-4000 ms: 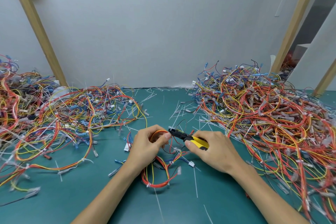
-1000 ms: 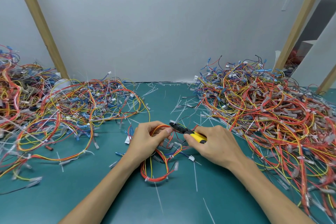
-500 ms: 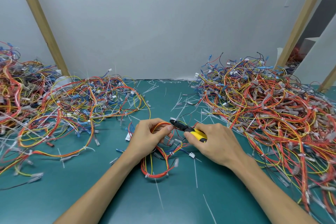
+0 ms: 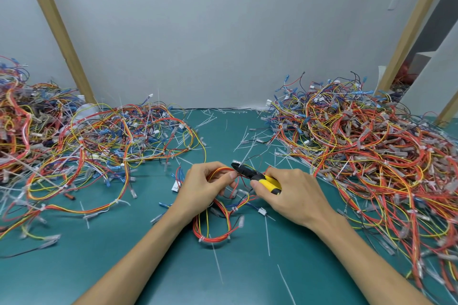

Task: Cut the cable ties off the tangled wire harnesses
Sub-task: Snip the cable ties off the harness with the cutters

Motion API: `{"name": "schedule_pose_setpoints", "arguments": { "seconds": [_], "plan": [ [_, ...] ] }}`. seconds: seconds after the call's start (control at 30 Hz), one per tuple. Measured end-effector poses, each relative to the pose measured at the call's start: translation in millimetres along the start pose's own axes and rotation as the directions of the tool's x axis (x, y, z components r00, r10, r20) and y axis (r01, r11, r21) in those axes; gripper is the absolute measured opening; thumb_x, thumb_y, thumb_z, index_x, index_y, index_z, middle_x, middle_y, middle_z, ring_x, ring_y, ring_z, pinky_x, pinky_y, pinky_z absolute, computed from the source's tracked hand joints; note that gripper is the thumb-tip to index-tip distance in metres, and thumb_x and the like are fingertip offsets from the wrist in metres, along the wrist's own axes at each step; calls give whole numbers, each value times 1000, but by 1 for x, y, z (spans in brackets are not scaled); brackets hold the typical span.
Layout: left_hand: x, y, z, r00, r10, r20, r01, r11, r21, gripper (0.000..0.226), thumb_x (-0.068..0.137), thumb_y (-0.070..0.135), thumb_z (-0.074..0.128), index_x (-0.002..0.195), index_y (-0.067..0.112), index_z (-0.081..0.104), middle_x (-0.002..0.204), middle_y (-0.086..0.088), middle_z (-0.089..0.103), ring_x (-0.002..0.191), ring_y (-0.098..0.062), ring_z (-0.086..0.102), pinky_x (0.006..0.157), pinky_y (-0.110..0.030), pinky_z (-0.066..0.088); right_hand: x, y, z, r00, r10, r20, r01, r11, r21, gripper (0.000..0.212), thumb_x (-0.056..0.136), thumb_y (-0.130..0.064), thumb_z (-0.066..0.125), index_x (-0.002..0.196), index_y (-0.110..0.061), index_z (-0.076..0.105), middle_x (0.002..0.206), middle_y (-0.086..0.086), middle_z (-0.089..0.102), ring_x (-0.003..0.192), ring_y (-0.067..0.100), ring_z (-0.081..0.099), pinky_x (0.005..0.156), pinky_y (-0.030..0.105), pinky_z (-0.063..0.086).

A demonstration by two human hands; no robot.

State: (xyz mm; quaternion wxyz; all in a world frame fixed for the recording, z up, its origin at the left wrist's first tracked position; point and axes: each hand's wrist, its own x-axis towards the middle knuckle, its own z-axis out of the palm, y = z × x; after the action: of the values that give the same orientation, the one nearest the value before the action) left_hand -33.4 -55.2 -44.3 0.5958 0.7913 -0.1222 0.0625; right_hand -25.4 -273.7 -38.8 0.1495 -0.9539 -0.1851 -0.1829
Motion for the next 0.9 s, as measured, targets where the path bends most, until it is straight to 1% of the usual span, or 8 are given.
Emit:
{"name": "schedule_pose_setpoints", "arguments": {
  "seconds": [0.13, 0.27, 0.37, 0.53, 0.63, 0.7, 0.8, 0.9],
  "plan": [
    [0, 0, 1, 1000, -2, -2, 2, 1000, -16, 16, 92, 20, 67, 77, 12, 70, 58, 10, 66, 48, -3, 49, 51, -10, 36, 2, 0, -1, 1000, 23, 10, -23, 1000, -1, 71, 77, -83, 24, 71, -20, 55, 55, 1, 54, 62, 22, 54, 60, 34, 47],
    [0, 0, 0, 1000, -7, -2, 7, 1000, -8, 15, 91, 22, 68, 79, 14, 71, 65, 6, 70, 51, -5, 51, 52, -14, 39, 2, 0, -3, 1000, 19, 9, -19, 1000, 0, 70, 77, -82, 24, 70, -19, 53, 55, 1, 53, 61, 20, 53, 59, 33, 45],
    [0, 0, 0, 1000, -14, -5, 14, 1000, -20, 15, 91, 21, 68, 79, 13, 71, 68, 2, 71, 52, -7, 51, 54, -16, 40, 0, -1, -2, 999, 22, 25, -22, 1000, 8, 69, 77, -83, 22, 72, -20, 52, 57, 0, 54, 64, 21, 54, 61, 34, 46],
    [0, 1, 1, 1000, -15, -10, 15, 1000, -26, 14, 91, 19, 68, 79, 12, 71, 63, 6, 69, 50, -5, 49, 52, -13, 38, 4, 0, -7, 998, 33, 50, -35, 999, 41, 71, 74, -83, 25, 72, -19, 57, 54, 1, 51, 59, 20, 51, 59, 33, 45],
    [0, 2, 2, 1000, -12, -6, 12, 1000, -18, 17, 92, 19, 67, 77, 12, 70, 53, 13, 62, 47, -2, 45, 50, -10, 35, 2, -1, -6, 998, 39, 46, -40, 999, 24, 70, 74, -82, 23, 75, -20, 56, 57, 1, 53, 64, 23, 53, 62, 34, 46],
    [-1, 2, 2, 1000, -12, -9, 12, 1000, -19, 17, 92, 19, 67, 77, 12, 70, 52, 13, 61, 46, -2, 45, 49, -10, 34, 0, -2, -4, 999, 28, 39, -29, 1000, 13, 69, 76, -82, 21, 76, -21, 54, 59, 1, 54, 67, 23, 55, 63, 34, 46],
    [-1, 2, 1, 1000, -14, -19, 13, 1000, -28, 16, 92, 19, 67, 77, 12, 70, 56, 11, 64, 47, -3, 46, 50, -12, 35, -1, -2, -3, 999, 9, 32, -9, 1000, 6, 66, 78, -82, 20, 76, -22, 49, 61, -2, 55, 68, 22, 55, 62, 35, 44],
    [0, 3, 1, 999, -21, -30, 19, 998, -57, 15, 92, 19, 67, 78, 12, 70, 65, 6, 69, 50, -7, 47, 52, -17, 38, -1, -1, -4, 999, 5, 33, -6, 1000, 15, 65, 78, -81, 22, 75, -23, 49, 62, -4, 54, 68, 19, 54, 59, 34, 42]
  ]
}}
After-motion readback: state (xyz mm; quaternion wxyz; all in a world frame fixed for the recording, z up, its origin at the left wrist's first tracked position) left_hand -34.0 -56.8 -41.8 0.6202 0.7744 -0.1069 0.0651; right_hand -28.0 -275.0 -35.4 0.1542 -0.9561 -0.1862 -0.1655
